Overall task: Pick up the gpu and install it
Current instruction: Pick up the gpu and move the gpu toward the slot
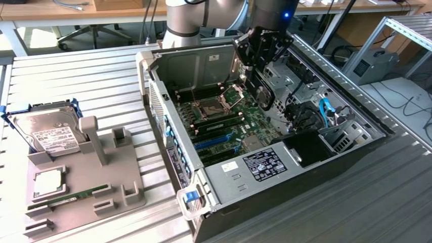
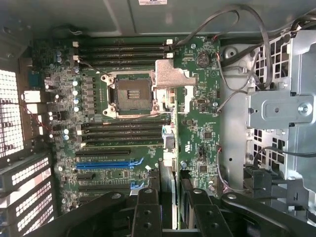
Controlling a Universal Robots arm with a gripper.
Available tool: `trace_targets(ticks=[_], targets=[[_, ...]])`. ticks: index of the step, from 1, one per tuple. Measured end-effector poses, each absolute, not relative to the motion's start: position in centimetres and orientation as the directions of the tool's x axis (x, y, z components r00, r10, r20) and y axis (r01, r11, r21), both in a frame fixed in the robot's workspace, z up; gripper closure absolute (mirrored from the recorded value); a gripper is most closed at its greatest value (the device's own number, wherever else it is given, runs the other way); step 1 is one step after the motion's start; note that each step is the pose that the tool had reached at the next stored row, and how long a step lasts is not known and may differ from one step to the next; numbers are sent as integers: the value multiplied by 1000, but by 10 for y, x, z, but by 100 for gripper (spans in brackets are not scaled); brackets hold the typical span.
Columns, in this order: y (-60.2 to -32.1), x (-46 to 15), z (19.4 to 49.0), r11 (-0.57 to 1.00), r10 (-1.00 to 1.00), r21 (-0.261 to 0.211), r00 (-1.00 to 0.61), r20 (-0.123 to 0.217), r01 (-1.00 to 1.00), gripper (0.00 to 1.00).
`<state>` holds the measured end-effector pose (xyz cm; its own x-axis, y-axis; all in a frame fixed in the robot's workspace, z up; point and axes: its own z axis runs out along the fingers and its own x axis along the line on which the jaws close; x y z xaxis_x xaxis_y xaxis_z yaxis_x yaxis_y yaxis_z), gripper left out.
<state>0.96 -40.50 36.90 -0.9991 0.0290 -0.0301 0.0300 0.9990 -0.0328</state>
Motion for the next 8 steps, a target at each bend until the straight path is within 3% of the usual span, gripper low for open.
trace_targets(ticks=[8], targets=[[-405,10,367,999,27,-33,-999,-30,28,73]])
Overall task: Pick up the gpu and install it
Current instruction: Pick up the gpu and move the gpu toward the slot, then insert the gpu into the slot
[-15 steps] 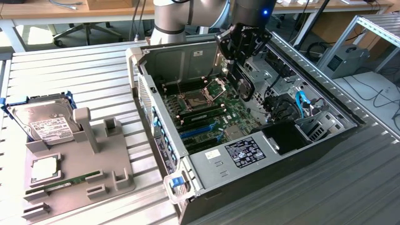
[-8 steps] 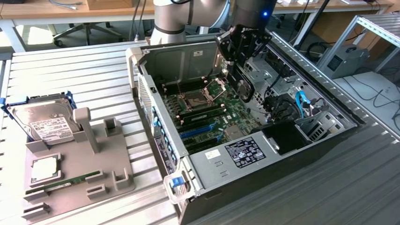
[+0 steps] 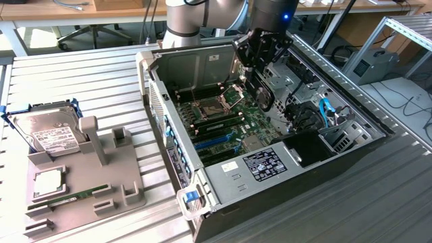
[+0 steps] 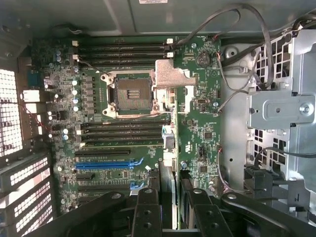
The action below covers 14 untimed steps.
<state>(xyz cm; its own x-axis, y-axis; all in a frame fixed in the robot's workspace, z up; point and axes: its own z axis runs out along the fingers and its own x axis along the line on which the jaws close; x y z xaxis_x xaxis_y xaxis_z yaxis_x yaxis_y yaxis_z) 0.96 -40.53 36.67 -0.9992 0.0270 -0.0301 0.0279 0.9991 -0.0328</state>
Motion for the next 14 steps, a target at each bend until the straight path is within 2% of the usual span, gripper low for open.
trace_targets(ticks=[14], targets=[[-405,10,363,999,12,-33,-999,-30,13,73]])
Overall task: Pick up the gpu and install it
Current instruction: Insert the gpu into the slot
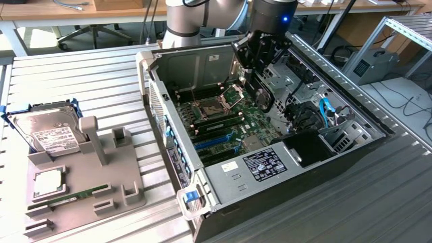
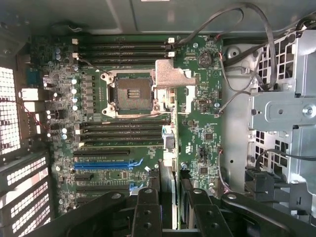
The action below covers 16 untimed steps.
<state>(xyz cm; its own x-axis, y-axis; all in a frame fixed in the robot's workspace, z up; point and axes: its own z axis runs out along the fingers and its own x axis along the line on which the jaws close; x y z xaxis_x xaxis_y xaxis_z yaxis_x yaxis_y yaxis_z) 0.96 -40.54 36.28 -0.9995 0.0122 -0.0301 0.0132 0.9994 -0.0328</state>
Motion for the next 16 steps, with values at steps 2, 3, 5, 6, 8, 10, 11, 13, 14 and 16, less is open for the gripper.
trace_targets(ticks=[2,3,5,6,8,10,11,13,14,16], targets=[[-405,10,363,999,8,-33,-1000,-30,9,73],[-405,10,363,999,7,-33,-1000,-30,8,73],[-405,10,363,999,5,-33,-1000,-30,6,73],[-405,10,363,999,4,-33,-1000,-30,5,73],[-405,10,363,999,0,-33,-1000,-30,1,73],[-405,10,363,999,-4,-33,-1000,-30,-3,73],[-405,10,363,999,-5,-33,-1000,-30,-4,73],[-405,10,363,999,-8,-33,-1000,-30,-7,73],[-405,10,363,999,-9,-33,-1000,-30,-8,73],[-405,10,363,999,-12,-33,-999,-30,-11,73]])
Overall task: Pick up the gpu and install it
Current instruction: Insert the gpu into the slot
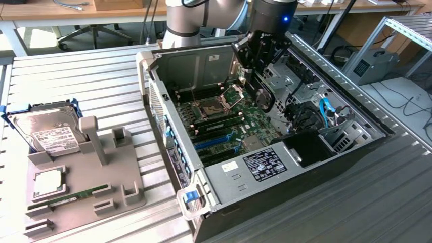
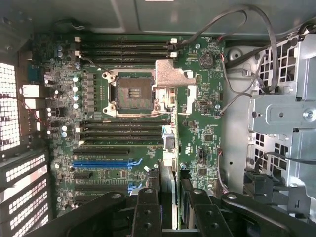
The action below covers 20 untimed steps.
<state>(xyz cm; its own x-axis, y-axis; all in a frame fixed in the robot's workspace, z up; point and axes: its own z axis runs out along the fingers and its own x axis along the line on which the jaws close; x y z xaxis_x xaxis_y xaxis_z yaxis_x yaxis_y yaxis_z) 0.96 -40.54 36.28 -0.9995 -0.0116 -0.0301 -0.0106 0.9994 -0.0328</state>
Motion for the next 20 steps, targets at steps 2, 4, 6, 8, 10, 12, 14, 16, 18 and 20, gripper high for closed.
trace_targets(ticks=[2,4,6,8,10,12,14,16,18,20], targets=[[-405,10,363,999,-14,-33,-999,-30,-13,73],[-405,10,363,999,-16,-33,-999,-30,-15,73],[-405,10,363,999,-19,-33,-999,-30,-18,73],[-405,10,363,999,-21,-33,-999,-30,-20,73],[-405,10,363,999,-23,-33,-999,-30,-22,73],[-405,10,363,999,-27,-33,-999,-30,-26,73],[-405,10,363,999,-30,-33,-999,-30,-29,73],[-405,10,363,999,-33,-33,-999,-30,-32,73],[-405,10,363,999,-36,-33,-999,-30,-35,73],[-405,10,363,999,-38,-33,-999,-30,-37,73]])
